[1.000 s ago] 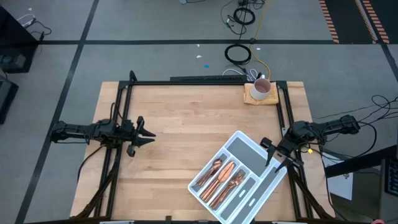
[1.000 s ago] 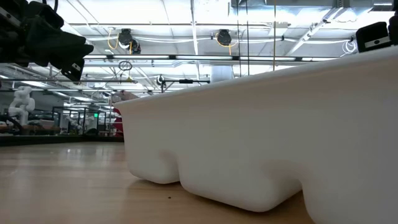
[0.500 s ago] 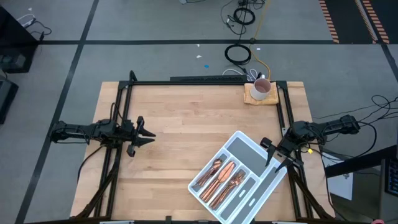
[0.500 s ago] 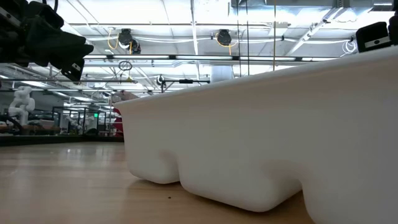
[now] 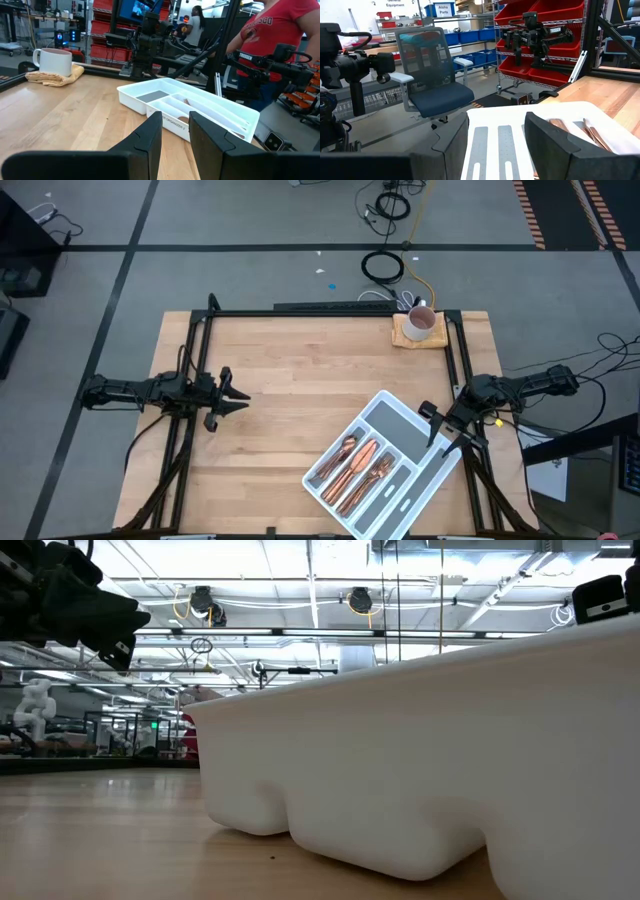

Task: Sort silverware
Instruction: Return to Home Position

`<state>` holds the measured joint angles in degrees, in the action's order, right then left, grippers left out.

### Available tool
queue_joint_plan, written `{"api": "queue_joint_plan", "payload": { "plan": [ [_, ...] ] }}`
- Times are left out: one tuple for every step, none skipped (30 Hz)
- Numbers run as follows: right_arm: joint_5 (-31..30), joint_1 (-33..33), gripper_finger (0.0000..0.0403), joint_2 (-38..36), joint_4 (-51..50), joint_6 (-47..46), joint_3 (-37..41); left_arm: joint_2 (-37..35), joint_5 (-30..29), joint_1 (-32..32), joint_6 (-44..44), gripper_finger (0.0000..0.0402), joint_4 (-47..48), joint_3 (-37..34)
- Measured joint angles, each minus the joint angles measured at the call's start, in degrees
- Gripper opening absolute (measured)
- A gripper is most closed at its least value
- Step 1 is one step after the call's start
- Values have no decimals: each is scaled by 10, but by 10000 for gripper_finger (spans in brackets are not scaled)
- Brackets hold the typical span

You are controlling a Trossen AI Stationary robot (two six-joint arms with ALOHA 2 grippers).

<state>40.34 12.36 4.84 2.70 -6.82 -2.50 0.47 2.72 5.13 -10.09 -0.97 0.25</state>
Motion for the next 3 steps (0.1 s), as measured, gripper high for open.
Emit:
{"api": "queue_joint_plan", "payload": {
  "plan": [
    [0, 0, 183, 0, 0, 0, 0, 0, 0, 0, 0, 102, 0, 0],
    [0, 0, 183, 0, 0, 0, 0, 0, 0, 0, 0, 102, 0, 0],
    [0, 0, 183, 0, 0, 0, 0, 0, 0, 0, 0, 102, 0, 0]
  ]
}}
